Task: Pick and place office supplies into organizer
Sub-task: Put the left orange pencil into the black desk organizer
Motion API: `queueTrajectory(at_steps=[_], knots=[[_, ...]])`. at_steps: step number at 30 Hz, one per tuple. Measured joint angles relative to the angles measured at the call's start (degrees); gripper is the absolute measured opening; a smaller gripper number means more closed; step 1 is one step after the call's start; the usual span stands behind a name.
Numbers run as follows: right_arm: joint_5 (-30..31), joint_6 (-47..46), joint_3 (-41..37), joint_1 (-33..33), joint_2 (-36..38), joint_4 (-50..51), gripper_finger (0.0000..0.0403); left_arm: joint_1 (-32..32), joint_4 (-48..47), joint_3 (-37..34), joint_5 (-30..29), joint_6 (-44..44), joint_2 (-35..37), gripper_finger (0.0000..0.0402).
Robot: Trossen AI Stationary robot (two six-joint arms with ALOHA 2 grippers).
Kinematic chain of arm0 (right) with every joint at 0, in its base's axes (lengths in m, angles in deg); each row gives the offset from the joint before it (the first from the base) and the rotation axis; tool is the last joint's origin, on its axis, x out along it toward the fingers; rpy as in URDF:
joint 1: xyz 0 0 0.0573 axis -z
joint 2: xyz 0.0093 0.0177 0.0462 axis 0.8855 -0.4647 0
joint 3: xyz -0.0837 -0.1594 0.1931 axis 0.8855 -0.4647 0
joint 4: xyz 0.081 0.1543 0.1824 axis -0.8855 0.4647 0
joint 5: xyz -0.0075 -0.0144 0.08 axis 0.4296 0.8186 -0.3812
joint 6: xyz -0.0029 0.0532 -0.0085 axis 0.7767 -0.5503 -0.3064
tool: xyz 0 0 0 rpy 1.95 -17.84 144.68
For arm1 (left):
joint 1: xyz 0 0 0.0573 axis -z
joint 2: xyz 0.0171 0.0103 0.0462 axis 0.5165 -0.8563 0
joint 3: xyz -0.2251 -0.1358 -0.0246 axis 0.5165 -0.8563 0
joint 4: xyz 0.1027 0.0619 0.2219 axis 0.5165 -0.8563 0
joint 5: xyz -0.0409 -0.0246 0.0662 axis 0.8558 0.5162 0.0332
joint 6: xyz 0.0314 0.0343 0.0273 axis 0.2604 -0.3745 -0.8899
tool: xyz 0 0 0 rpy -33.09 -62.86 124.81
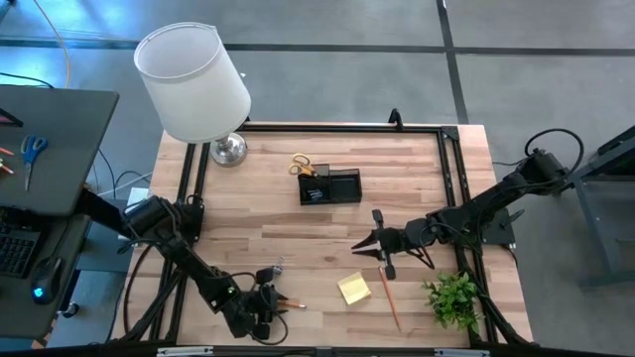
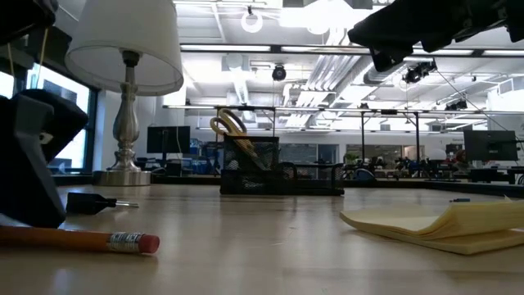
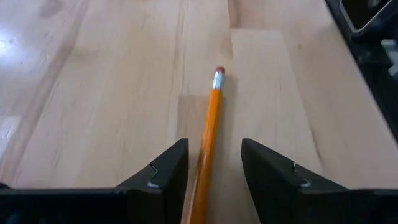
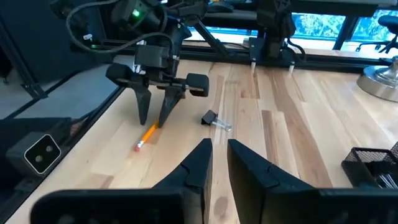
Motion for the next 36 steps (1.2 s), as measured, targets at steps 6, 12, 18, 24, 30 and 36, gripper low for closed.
queueTrajectory(at_steps=[6,12,18,24,30,36], knots=[[0.0,-0.2,0.0,0.0,0.0,0.0,0.0044,-0.1,-0.7,0.0,-1.6,-0.3,0.0,0.0138],[0.0,-0.2,0.0,0.0,0.0,0.0,0.0044,0.0,-0.4,0.0,-2.3,0.2,-1.0,0.0138],[0.0,-0.2,0.0,0.0,0.0,0.6,0.0044,-0.1,2.2,0.1,-2.7,0.4,-2.8,0.0138],[0.0,0.3,0.0,0.0,0.0,0.9,0.0044,0.0,4.4,0.1,-3.7,0.4,-3.3,0.0138],[0.0,0.3,0.0,0.0,0.0,0.9,0.0041,0.0,10.8,0.1,-5.6,0.4,-7.0,0.0138],[0.0,0.3,0.0,0.0,0.0,0.9,0.0030,0.0,11.3,0.2,-5.7,0.5,-7.9,0.0138]])
